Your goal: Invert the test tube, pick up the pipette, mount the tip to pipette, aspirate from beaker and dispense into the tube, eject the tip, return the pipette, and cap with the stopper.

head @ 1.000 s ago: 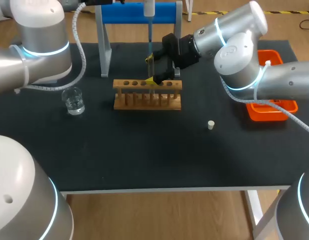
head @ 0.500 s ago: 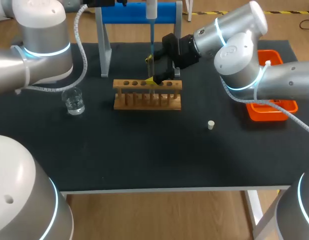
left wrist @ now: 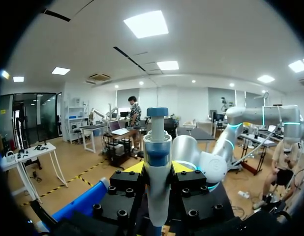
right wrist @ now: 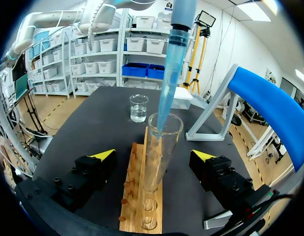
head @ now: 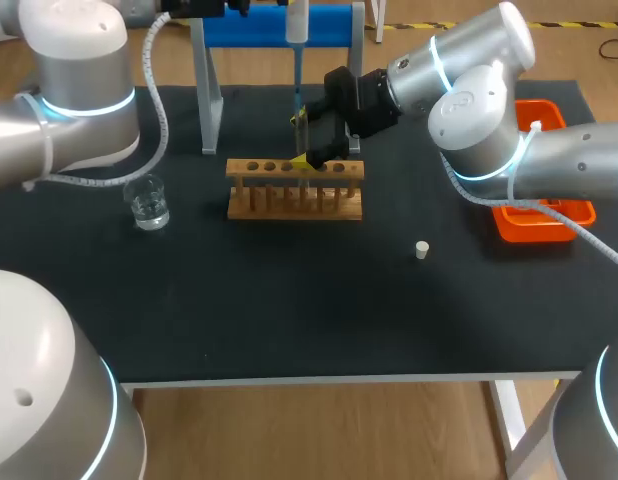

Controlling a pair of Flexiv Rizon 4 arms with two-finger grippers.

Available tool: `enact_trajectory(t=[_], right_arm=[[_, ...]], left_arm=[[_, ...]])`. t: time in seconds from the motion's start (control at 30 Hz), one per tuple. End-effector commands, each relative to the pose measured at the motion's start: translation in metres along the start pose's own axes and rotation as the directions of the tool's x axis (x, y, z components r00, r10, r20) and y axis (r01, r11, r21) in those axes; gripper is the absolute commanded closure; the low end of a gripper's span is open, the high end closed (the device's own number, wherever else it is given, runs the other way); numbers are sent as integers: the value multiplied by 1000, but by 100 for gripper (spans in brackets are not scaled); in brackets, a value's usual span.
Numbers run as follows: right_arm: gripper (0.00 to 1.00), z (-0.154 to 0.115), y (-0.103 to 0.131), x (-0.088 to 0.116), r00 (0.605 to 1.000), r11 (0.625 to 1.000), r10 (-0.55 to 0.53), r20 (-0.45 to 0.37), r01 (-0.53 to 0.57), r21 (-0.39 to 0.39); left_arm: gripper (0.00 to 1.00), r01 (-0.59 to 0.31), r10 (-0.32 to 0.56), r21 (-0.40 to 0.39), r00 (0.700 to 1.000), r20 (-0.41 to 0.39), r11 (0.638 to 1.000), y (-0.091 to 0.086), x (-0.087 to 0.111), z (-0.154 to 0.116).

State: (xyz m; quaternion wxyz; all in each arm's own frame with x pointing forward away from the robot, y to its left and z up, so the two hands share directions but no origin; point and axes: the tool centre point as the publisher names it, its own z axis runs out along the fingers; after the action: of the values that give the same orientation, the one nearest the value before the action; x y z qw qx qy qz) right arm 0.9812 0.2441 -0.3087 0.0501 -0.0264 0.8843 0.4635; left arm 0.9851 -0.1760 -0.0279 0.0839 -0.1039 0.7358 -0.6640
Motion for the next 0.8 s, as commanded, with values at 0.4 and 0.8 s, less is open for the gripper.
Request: enact_trajectory(t=[0.4, 0.8], right_arm=[[0, -1, 0, 0, 1000, 1000, 1, -3, -1, 4], [0, -1, 0, 0, 1000, 1000, 1, -3, -1, 4]], left_arm=[[100, -6, 5, 31, 1000, 3, 1000, 1, -1, -1], [100, 1, -1, 43, 1000, -7, 999, 4, 0, 1]])
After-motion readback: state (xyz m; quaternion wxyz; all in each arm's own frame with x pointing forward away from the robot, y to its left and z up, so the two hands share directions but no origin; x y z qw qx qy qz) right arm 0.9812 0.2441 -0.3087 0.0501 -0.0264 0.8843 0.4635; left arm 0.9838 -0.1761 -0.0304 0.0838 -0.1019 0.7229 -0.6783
